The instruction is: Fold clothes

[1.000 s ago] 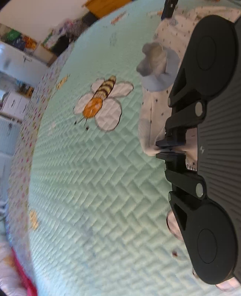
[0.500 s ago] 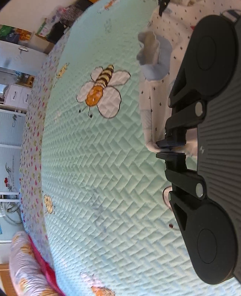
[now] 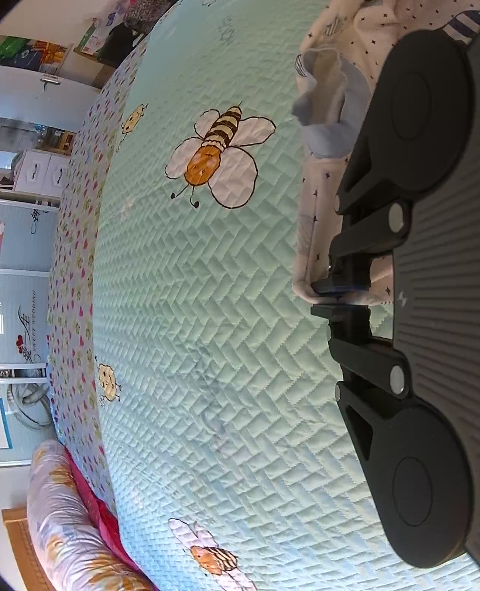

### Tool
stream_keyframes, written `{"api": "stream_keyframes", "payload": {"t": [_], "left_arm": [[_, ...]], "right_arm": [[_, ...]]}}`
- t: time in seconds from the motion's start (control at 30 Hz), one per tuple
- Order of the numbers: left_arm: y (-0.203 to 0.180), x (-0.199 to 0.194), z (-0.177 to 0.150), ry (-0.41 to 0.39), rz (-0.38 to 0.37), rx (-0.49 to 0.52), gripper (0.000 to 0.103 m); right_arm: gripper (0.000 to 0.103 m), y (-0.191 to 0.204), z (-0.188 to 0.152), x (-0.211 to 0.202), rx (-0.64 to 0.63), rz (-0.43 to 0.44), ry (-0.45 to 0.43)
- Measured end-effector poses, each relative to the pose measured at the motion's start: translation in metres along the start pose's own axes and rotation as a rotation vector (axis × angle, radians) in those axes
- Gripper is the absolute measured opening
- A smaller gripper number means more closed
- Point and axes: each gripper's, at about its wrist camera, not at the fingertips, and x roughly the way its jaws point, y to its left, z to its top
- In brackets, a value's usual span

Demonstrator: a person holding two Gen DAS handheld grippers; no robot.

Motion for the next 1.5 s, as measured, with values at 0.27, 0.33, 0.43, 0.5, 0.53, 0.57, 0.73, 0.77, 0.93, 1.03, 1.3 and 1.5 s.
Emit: {"api": "stream_keyframes", "payload": {"t": [0.27,0.33,0.43,0.5,0.53,0.57,0.73,0.77,0.93,1.03,1.3,1.5], "left_arm": [[0.0,-0.007,0.008,-0.024,0.005,-0.009,0.005],[-0.005,-0.016,0.022,-0.054,-0.013,-0.003,0.005],[-0.015,-0.033,0.049,-0.113,-0.022,0.023,0.005],[-0.024,-0.039,0.071,-0.161,0.0,0.055,0.005],[-0.027,-0.037,0.084,-0.176,0.014,0.065,0.005],[-0.03,-0.034,0.097,-0.185,0.028,0.067,0.005],[-0.048,0.011,0.137,-0.18,0.155,0.101,0.009],[-0.05,0.025,0.138,-0.149,0.178,0.114,0.01],[-0.015,0.079,0.112,0.061,0.248,-0.027,0.025],[0.026,0.079,0.089,0.098,0.178,-0.192,0.025],[0.052,-0.016,0.026,-0.012,-0.073,-0.297,0.025],[-0.017,-0.09,-0.046,-0.003,-0.269,-0.149,0.029]], "right_arm": [[0.004,-0.054,-0.012,-0.001,0.252,-0.064,0.028],[0.003,-0.067,-0.011,0.0,0.264,-0.117,0.022],[0.003,-0.102,0.0,0.002,0.302,-0.188,-0.007],[0.003,-0.126,0.012,0.005,0.323,-0.231,-0.028],[0.003,-0.138,0.017,0.008,0.327,-0.254,-0.035],[0.003,-0.148,0.023,0.015,0.323,-0.279,-0.042],[0.01,-0.2,0.034,0.089,0.411,-0.345,0.003],[0.023,-0.209,0.031,0.11,0.465,-0.298,0.036],[0.032,-0.227,-0.002,0.146,0.771,-0.108,0.16],[0.04,-0.21,-0.019,0.118,0.843,-0.091,0.145],[0.052,-0.149,-0.098,-0.003,1.216,0.023,0.214],[0.052,-0.081,-0.123,-0.062,1.418,0.133,0.297]]}}
